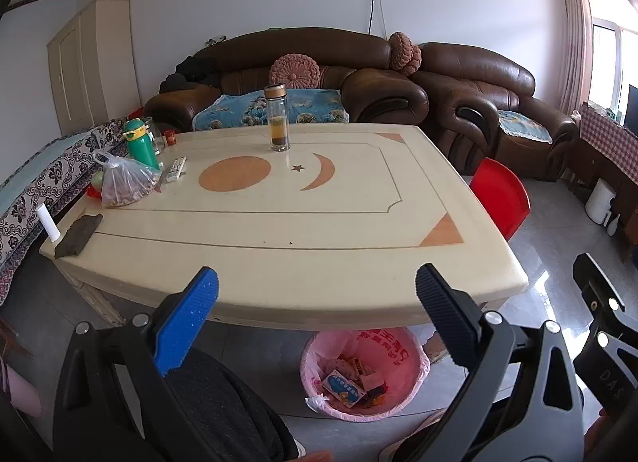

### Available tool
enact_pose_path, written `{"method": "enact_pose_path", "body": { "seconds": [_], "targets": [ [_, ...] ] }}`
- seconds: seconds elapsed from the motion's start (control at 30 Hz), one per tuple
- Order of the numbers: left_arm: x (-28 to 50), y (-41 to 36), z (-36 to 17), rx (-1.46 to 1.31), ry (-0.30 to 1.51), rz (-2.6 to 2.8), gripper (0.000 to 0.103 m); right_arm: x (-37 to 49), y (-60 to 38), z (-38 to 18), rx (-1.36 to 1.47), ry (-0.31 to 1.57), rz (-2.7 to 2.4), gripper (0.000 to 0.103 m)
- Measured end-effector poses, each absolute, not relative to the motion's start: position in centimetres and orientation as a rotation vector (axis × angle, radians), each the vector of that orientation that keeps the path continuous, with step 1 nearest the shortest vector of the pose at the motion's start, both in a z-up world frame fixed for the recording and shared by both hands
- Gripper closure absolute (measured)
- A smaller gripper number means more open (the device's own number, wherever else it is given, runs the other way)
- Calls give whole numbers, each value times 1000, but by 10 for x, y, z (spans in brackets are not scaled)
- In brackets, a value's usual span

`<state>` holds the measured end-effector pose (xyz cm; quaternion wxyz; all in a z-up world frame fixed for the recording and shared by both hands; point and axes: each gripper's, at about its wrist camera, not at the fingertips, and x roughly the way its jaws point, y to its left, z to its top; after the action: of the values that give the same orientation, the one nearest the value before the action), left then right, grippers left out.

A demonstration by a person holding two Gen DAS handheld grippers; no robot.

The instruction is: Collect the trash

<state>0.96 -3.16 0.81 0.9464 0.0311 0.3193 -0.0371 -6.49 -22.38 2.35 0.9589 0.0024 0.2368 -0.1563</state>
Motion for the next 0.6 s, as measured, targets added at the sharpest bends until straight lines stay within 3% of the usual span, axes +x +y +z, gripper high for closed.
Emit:
{"method": "enact_pose_path", "body": {
  "seconds": [0.6],
  "targets": [
    [9,-36,5,74,650,-87,6,-64,-226,20,1,486,-317,7]
  ]
}}
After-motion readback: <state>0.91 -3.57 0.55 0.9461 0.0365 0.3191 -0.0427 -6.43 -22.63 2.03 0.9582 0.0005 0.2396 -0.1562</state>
